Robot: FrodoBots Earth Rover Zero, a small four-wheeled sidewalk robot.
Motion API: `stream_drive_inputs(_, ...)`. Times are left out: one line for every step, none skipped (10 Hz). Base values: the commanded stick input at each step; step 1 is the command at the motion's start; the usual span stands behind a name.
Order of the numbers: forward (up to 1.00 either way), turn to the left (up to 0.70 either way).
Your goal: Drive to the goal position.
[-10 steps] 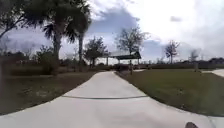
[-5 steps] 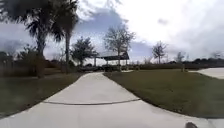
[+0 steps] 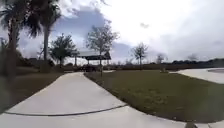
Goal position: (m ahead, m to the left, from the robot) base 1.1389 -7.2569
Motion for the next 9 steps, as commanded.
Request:
stream_drive_inputs(-1.0,0.0)
stream_drive_inputs(-1.0,0.0)
stream_drive_inputs(-1.0,0.0)
stream_drive_inputs(-1.0,0.0)
stream_drive_inputs(-1.0,0.0)
stream_drive_inputs(-1.0,0.0)
stream_drive_inputs(-1.0,0.0)
stream_drive_inputs(-1.0,0.0)
stream_drive_inputs(-1.0,0.0)
